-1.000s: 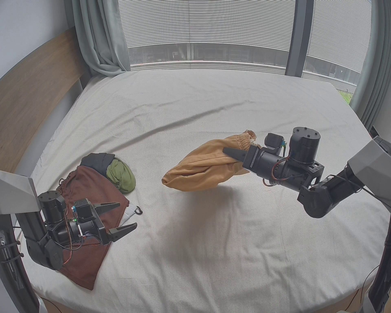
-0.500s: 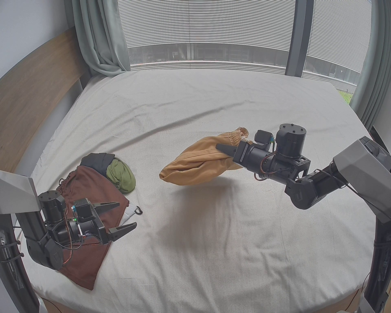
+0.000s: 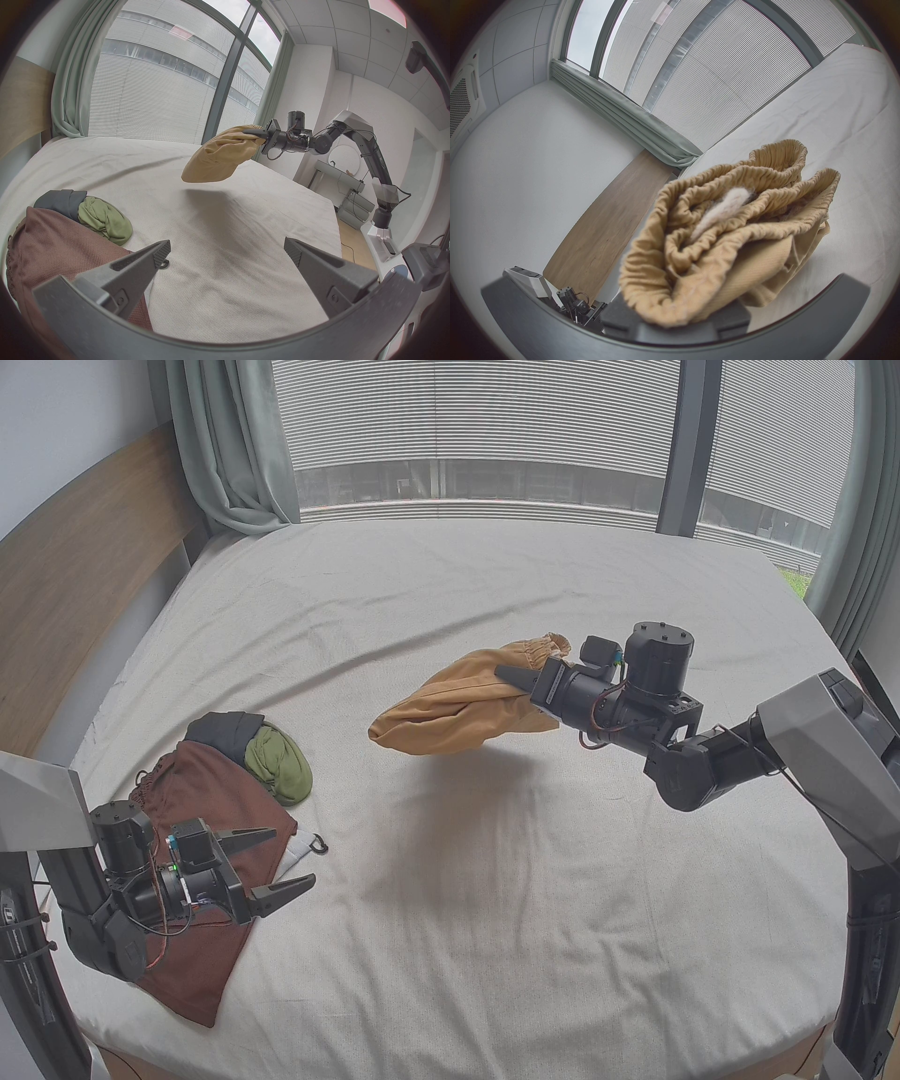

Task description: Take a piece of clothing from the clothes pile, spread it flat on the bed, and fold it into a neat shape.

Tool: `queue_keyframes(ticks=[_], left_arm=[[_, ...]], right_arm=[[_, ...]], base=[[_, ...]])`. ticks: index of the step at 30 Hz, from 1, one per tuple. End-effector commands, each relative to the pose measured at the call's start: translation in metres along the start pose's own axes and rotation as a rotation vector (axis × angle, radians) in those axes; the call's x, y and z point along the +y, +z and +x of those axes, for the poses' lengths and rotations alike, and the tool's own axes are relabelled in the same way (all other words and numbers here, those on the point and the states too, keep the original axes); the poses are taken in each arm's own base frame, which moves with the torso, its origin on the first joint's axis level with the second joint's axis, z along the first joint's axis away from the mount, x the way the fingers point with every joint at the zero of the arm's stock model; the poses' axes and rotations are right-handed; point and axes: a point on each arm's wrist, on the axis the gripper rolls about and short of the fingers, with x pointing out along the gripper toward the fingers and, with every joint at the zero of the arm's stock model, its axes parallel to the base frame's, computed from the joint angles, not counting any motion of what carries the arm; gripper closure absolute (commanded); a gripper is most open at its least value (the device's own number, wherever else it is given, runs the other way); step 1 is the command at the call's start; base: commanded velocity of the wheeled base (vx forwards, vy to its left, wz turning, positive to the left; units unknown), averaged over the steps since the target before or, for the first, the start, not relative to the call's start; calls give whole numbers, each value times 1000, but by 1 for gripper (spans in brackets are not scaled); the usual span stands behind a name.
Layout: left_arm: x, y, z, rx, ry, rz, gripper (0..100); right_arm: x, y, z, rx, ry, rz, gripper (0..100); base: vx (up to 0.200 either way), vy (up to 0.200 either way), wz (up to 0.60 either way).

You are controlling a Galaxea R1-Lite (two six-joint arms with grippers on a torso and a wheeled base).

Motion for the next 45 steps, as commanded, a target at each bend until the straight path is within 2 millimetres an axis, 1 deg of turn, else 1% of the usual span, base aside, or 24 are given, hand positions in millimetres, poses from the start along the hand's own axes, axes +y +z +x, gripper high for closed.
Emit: queue_keyframes(ticks=[1,4,7,9,10,11,12,19,22,27,28,30,33,42,43,45], left_arm=[[0,-1,0,4,0,-5,0],[0,-1,0,4,1,-5,0],[-1,-2,0,5,0,-6,0],[-1,-2,0,5,0,-6,0],[-1,-2,-1,7,-1,-8,0],[-1,-2,-1,7,-1,-8,0],[-2,-3,-1,10,-2,-10,0],[-2,-2,-1,9,-1,-9,0],[-2,-2,-1,9,-1,-9,0],[-2,-2,-1,9,-1,-9,0],[-2,-2,-1,9,-1,-9,0],[-2,-3,-1,10,-1,-10,0],[-2,-3,-1,11,-3,-11,0],[-2,-3,-1,11,-1,-11,0],[-2,-2,-1,9,-1,-9,0],[-2,-2,-1,9,-1,-9,0]], right_arm=[[-15,-5,11,-4,-7,1,100],[-36,-21,19,16,-31,6,100],[-49,-35,23,41,-49,-1,100],[-54,-39,23,51,-58,-3,100],[-63,-50,22,74,-75,-4,100],[-63,-50,22,74,-75,-4,100],[-69,-59,17,97,-96,-8,100],[-83,-99,-10,141,-125,12,100],[-87,-110,-17,140,-124,12,100],[-103,-137,-27,165,-144,27,100],[-103,-138,-27,166,-144,27,100],[-109,-148,-28,164,-143,26,100],[-113,-153,-29,157,-140,24,100],[-113,-154,-28,155,-139,21,100],[-113,-154,-28,155,-139,21,0],[-113,-153,-29,153,-139,20,0]], base=[[0,0,0],[0,0,0],[0,0,0],[0,0,0],[0,0,0],[0,0,0],[0,0,0],[0,0,0],[0,0,0],[0,0,0],[0,0,0],[0,0,0],[0,0,0],[0,0,0],[0,0,0],[0,0,0]])
